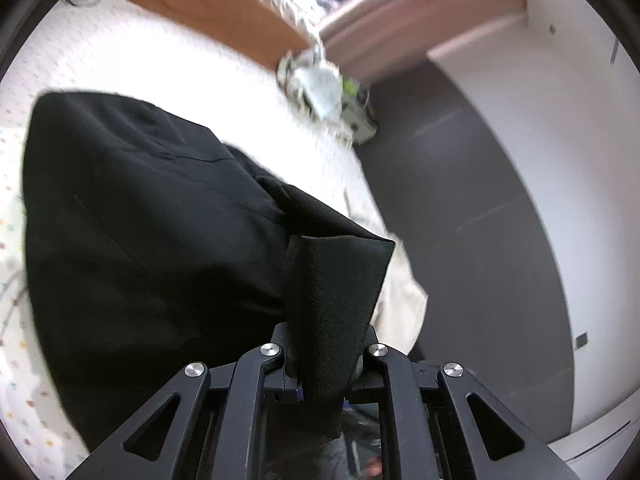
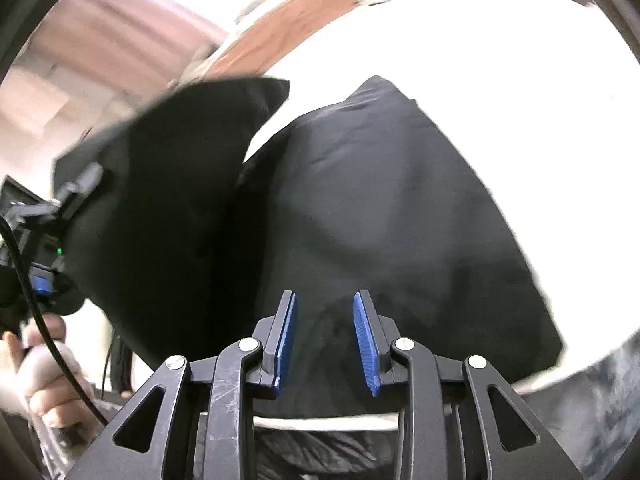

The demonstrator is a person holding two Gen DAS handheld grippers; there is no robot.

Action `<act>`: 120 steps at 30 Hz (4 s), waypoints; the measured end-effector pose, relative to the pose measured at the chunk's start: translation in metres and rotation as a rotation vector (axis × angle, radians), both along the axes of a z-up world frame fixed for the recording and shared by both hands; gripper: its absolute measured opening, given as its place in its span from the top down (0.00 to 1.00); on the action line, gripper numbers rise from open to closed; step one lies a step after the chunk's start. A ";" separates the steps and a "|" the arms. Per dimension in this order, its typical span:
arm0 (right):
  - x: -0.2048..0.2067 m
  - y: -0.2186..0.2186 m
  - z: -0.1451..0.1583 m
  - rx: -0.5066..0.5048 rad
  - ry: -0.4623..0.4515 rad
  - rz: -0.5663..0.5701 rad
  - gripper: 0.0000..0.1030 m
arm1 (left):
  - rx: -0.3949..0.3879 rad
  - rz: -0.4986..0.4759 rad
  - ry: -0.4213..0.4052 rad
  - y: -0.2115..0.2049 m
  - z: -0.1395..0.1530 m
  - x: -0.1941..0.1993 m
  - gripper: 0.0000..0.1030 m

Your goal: Fold large clothes

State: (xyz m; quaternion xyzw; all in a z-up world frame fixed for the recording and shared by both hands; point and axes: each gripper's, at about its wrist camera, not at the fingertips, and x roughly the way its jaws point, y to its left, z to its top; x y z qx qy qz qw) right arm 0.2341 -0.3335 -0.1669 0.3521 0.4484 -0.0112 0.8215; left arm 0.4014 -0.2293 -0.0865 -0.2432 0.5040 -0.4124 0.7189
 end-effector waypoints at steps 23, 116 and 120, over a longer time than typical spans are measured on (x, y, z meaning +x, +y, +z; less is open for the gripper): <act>-0.104 -0.071 -0.005 0.024 -0.004 -0.215 0.46 | 0.141 -0.193 0.063 -0.096 -0.070 -0.055 0.86; 0.097 -0.128 -0.056 0.151 0.106 0.083 0.32 | 0.276 0.195 0.169 0.100 -0.113 0.065 0.38; 0.116 -0.127 -0.064 0.197 0.091 0.116 0.31 | 0.282 0.182 0.165 0.090 -0.116 0.077 0.38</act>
